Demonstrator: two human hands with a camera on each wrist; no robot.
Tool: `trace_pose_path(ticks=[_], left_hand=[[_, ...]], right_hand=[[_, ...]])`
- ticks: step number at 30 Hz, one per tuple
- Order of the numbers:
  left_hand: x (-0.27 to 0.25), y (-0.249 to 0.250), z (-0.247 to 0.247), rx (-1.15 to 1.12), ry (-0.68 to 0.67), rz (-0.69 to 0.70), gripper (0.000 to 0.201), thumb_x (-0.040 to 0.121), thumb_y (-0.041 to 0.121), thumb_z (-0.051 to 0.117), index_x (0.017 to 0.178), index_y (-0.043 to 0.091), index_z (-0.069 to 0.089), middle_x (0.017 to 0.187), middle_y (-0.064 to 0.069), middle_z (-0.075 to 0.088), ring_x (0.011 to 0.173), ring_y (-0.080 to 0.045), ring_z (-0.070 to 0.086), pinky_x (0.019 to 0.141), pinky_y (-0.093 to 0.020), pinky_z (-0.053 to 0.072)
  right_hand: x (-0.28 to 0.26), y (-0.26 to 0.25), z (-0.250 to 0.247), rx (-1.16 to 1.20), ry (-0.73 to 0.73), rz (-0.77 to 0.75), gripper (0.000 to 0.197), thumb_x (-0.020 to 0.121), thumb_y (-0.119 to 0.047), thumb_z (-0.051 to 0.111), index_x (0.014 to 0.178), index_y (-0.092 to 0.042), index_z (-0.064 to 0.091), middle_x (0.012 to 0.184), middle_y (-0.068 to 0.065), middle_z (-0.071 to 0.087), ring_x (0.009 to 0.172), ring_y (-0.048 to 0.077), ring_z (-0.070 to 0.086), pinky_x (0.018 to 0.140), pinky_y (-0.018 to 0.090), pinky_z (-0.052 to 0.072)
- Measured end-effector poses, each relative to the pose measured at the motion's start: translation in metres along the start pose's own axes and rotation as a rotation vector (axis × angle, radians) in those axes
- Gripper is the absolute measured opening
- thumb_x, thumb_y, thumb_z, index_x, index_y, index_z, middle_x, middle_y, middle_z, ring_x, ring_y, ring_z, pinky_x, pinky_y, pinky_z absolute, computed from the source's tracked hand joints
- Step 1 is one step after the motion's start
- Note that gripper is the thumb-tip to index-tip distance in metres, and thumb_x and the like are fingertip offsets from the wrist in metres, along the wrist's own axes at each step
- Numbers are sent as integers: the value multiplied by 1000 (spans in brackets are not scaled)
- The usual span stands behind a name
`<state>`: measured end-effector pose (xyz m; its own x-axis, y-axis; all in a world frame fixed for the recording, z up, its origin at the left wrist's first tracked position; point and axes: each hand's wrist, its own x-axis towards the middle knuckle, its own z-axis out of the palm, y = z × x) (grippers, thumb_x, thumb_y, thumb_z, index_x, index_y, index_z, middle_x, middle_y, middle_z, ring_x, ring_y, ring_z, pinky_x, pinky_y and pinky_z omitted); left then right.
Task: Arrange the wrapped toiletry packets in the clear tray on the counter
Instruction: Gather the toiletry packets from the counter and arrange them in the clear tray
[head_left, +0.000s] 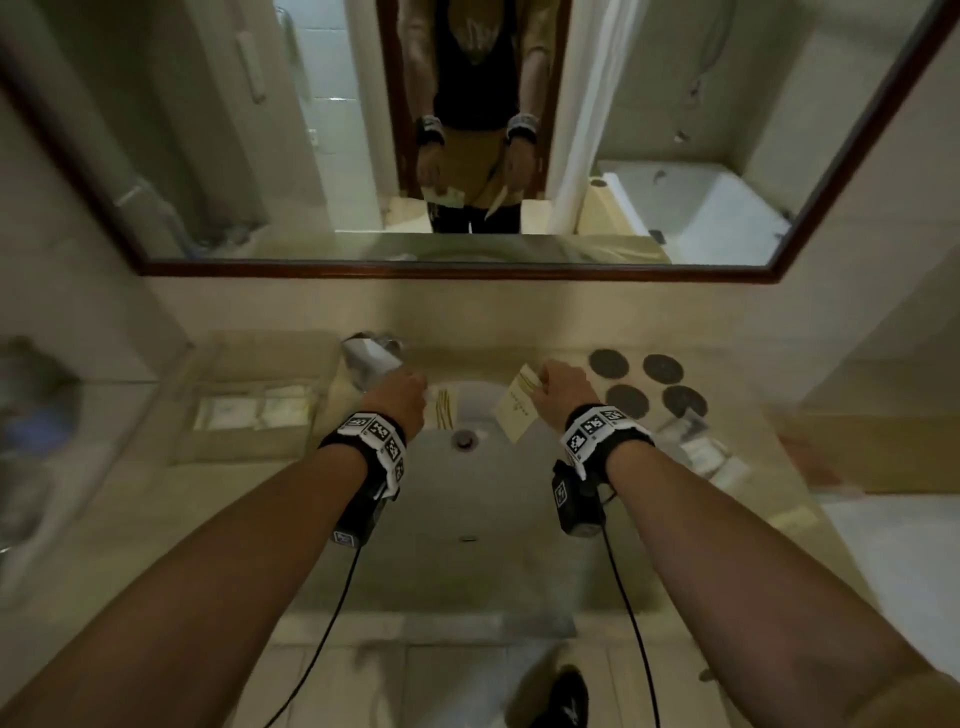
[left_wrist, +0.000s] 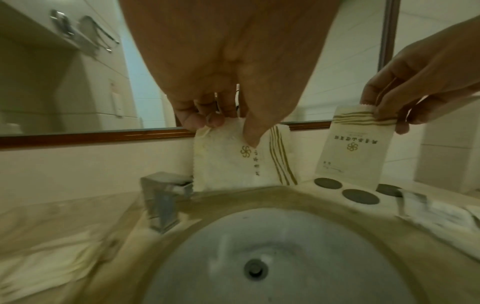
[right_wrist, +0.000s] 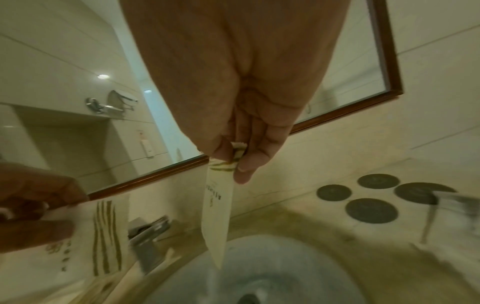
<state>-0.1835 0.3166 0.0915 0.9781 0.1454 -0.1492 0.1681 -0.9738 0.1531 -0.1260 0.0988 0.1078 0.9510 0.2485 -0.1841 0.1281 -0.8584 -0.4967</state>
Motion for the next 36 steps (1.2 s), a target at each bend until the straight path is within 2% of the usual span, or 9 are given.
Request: trace_pose_path(ticks=[3, 6, 9, 13, 16, 20, 26, 33, 36], left_hand=[[-29, -52, -2, -38, 17, -70, 33, 90, 9, 45, 122, 12, 51, 122, -13, 59, 110, -33, 57, 91, -44, 51], [-50, -93, -2, -139, 30, -143, 36, 90, 12, 46, 126, 12, 42, 114, -17, 61, 99, -36, 61, 83, -44, 54], [-67, -128, -3, -208, 16, -228, 42, 91, 13, 47, 130, 11, 34, 107, -19, 63, 93, -37, 63, 78, -43, 55], [-80, -166, 1, -218, -9, -281, 33, 90, 14, 48, 121, 11, 36, 109, -19, 61, 98, -35, 61, 79, -40, 49], [-83, -190, 6, -220, -17, -315, 26, 90, 19, 50, 113, 14, 40, 108, -18, 61, 98, -34, 60, 80, -40, 48], [-81, -223, 2, -182, -49, -362, 36, 88, 15, 50, 122, 14, 38, 109, -15, 60, 98, -34, 60, 77, -39, 47], [-66, -270, -16, -102, -101, -414, 15, 85, 5, 48, 99, 10, 51, 104, -15, 62, 95, -34, 61, 79, -40, 50], [-44, -295, -16, -73, -166, -499, 22, 87, 4, 47, 99, 3, 66, 110, -19, 64, 101, -37, 63, 90, -42, 52], [-37, -304, -10, -78, -165, -489, 17, 86, 4, 50, 92, 9, 65, 108, -17, 64, 96, -35, 63, 87, -42, 53]], right_hand=[[-8, -45, 33, -7, -31, -62, 26, 91, -8, 49, 116, -3, 52, 119, 21, 58, 103, 36, 59, 80, 40, 50], [-15, -82, 59, 15, -62, -112, 34, 90, 0, 48, 123, -8, 46, 122, 21, 56, 107, 37, 58, 81, 41, 53], [-15, -119, 81, -4, -98, -157, 35, 89, 6, 43, 119, -11, 47, 112, 17, 58, 97, 33, 59, 72, 36, 49], [-8, -158, 105, -107, -151, -222, 22, 86, 6, 41, 92, -3, 61, 106, 19, 66, 85, 29, 59, 68, 29, 43], [5, -176, 123, -158, -174, -292, 25, 88, 4, 44, 99, -1, 65, 105, 19, 66, 97, 32, 62, 78, 32, 47], [33, -207, 143, -172, -216, -358, 24, 91, 0, 45, 102, -6, 65, 104, 12, 66, 92, 28, 60, 73, 28, 43], [86, -247, 172, -184, -224, -481, 21, 86, -8, 54, 98, -13, 71, 117, 14, 63, 99, 30, 63, 89, 39, 53], [108, -273, 171, -152, -262, -524, 28, 91, -1, 47, 98, -7, 74, 108, 12, 69, 98, 28, 64, 81, 33, 53], [117, -277, 177, -112, -262, -526, 27, 90, 0, 47, 98, -1, 72, 104, 18, 70, 94, 31, 65, 77, 36, 54]])
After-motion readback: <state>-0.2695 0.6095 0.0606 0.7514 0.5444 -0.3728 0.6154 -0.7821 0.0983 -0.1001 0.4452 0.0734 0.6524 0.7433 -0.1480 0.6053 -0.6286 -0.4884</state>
